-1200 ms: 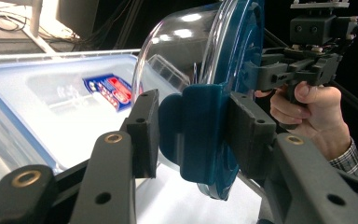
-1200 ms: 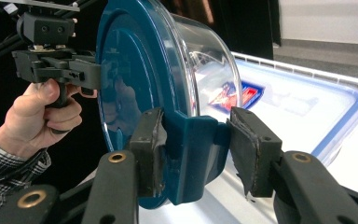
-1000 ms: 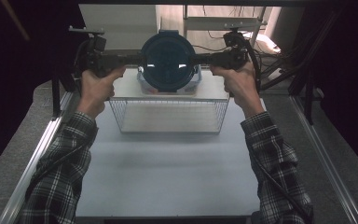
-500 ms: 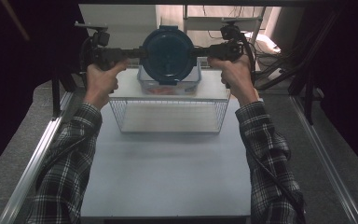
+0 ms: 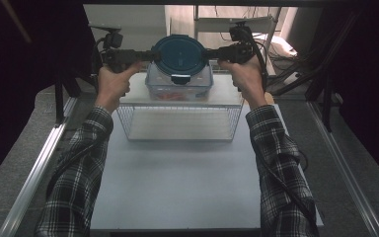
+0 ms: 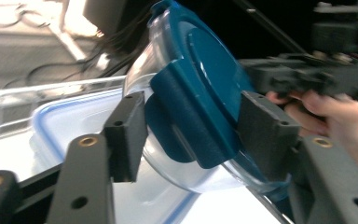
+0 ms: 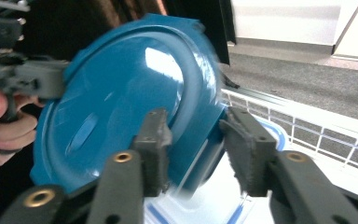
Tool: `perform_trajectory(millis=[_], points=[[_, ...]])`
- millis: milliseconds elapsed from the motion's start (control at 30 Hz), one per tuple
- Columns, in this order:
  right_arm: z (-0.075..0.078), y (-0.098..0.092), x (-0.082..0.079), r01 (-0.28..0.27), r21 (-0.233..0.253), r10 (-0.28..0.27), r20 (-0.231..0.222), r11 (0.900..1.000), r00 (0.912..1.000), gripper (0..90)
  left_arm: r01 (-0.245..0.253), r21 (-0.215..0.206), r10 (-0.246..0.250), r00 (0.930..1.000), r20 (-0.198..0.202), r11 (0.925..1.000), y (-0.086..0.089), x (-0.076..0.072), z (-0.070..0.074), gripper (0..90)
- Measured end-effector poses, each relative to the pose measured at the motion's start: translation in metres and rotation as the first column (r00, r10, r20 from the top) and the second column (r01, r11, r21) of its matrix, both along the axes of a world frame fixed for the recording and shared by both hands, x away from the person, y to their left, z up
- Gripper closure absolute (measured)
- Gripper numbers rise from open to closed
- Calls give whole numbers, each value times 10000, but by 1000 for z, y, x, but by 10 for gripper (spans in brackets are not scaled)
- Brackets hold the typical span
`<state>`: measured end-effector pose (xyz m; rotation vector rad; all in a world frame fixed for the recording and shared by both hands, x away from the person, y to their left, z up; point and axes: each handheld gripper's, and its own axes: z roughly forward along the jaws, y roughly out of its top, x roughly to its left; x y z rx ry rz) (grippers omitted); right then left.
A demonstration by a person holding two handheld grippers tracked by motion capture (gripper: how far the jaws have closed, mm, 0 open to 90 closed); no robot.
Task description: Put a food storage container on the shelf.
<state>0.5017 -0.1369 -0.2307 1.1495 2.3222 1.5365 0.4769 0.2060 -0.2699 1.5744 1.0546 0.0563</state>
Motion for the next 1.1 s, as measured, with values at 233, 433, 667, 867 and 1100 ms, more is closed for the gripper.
perform_trajectory(millis=[233,433,667,867,1100], points=[[4,11,-7,451,-482,-431,430,9978,9981,605,-387,482,364,9982,478,9981,-2,-2,4,439],[4,12,-12,650,-423,-628,515,9970,9967,605,-570,557,530,9961,711,9968,-5,-2,5,474],[6,12,-19,734,-644,-688,722,9952,9950,604,-1183,1012,1082,9892,993,9878,-12,-2,10,480],[3,7,-26,390,-267,-358,1127,9989,9930,428,-849,959,716,9883,1348,9918,-9,-17,14,278],[-1,10,-48,101,-450,-12,1941,9989,9810,136,-111,1545,-143,9867,1620,9879,-11,-42,8,113]])
